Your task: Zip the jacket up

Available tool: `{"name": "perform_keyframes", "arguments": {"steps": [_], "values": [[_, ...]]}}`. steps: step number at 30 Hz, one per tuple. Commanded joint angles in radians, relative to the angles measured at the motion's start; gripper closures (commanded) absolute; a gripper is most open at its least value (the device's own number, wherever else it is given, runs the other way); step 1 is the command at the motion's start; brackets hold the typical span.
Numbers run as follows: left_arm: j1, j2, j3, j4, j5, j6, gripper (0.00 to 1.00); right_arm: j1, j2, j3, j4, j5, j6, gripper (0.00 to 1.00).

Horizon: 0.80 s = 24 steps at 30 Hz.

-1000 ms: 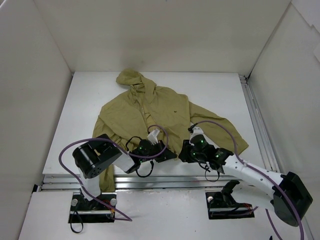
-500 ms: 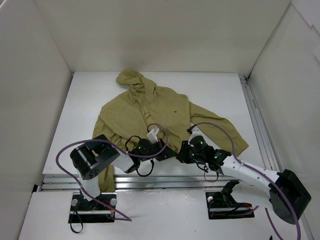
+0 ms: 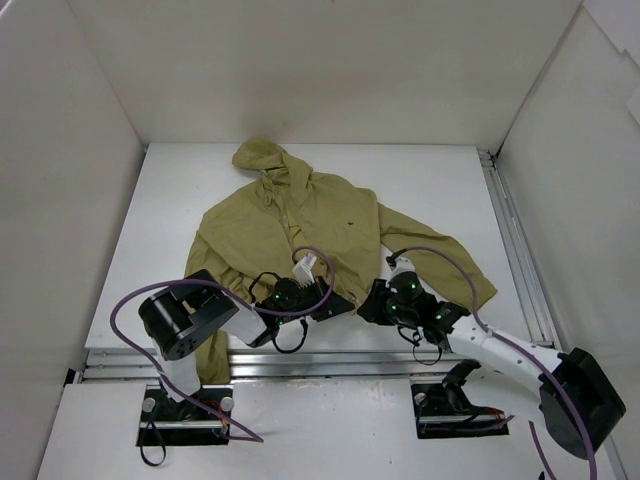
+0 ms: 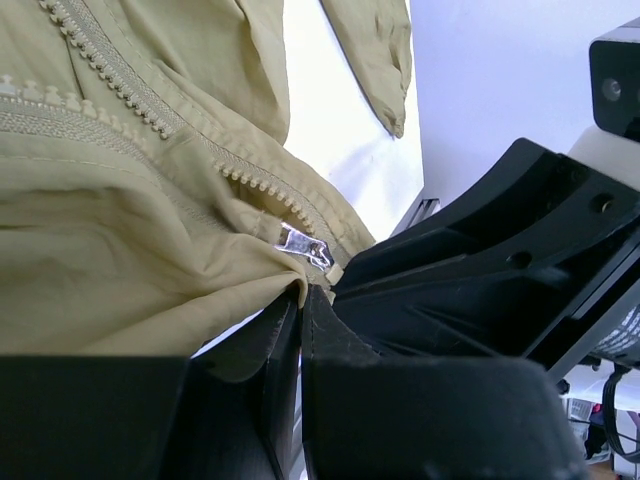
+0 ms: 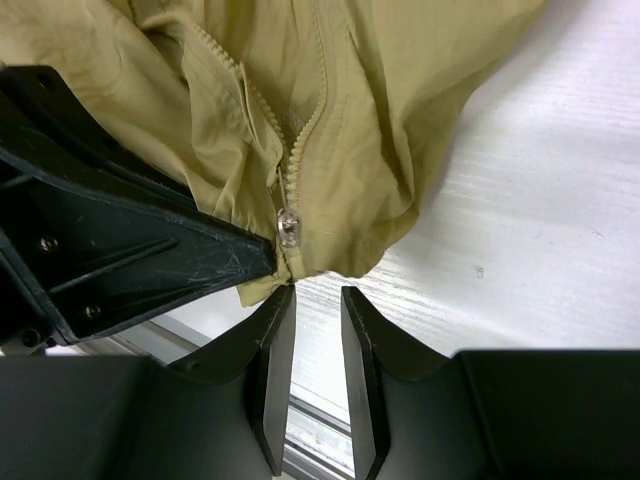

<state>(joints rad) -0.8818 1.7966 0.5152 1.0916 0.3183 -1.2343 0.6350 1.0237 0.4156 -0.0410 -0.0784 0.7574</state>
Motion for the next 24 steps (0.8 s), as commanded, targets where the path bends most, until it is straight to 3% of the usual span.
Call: {"name": "perform_keyframes", "arguments": {"steps": [1, 13, 24], "values": [[-0.003, -0.049, 0.005, 0.103, -0.004, 0.001, 1.0, -0.031, -0.034, -0.004, 0.082, -0.038, 0.039, 0.77], [-0.003, -0.051, 0.006, 0.116, -0.013, 0.004, 1.0, -0.06, -0.102, -0.034, 0.099, -0.11, 0.112, 0.74], [-0.003, -0.046, 0.009, 0.134, -0.013, 0.002, 1.0, -0.061, -0.059, -0.054, 0.124, -0.119, 0.184, 0.76]]}}
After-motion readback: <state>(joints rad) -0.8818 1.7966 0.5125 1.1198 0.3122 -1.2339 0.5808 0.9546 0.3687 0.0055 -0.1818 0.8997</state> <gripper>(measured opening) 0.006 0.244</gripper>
